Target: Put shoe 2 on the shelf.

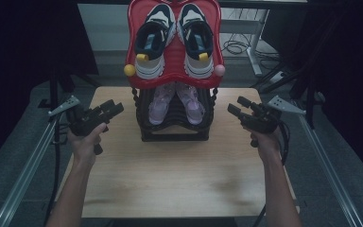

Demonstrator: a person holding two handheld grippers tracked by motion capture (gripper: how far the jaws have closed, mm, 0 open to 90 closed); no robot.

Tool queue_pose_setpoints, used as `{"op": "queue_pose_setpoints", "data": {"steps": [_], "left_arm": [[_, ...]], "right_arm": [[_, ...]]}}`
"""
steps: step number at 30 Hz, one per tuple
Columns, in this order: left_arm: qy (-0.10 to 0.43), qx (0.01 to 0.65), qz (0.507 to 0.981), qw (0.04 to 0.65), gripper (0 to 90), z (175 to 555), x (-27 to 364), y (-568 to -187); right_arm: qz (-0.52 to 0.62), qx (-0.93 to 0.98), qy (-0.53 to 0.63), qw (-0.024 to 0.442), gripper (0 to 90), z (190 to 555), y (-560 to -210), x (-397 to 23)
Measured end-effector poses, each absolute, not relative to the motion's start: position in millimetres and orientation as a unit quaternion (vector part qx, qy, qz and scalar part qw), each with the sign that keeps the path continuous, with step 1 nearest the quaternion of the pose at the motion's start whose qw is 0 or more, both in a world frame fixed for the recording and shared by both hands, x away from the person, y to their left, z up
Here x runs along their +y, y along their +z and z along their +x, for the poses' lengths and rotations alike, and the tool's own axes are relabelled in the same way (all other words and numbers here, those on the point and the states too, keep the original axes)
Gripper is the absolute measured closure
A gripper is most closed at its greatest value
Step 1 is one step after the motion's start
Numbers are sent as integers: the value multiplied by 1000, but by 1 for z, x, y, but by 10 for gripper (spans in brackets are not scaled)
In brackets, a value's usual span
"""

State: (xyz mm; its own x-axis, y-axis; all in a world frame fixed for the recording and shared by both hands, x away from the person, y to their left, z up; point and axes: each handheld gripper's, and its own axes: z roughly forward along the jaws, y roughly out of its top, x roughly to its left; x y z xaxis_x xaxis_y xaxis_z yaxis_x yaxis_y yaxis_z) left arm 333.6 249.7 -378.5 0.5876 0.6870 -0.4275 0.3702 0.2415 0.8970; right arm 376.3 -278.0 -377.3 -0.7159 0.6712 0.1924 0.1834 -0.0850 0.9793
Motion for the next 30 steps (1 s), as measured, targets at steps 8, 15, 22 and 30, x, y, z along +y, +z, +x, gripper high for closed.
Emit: {"op": "queue_pose_setpoints", "data": {"steps": [8, 15, 22, 30], "left_arm": [[118, 448, 611, 642, 419, 319, 251, -412], [120, 458, 627, 619, 419, 308, 247, -445], [129, 448, 638, 613, 416, 304, 243, -448], [128, 444, 638, 617, 399, 296, 244, -449]], "right_arm": [[336, 659, 650, 173, 369, 368, -409, -274], [331, 684, 629, 164, 363, 360, -439, -267], [334, 693, 616, 169, 350, 360, -452, -262], [328, 680, 625, 197, 334, 348, -444, -270]]}}
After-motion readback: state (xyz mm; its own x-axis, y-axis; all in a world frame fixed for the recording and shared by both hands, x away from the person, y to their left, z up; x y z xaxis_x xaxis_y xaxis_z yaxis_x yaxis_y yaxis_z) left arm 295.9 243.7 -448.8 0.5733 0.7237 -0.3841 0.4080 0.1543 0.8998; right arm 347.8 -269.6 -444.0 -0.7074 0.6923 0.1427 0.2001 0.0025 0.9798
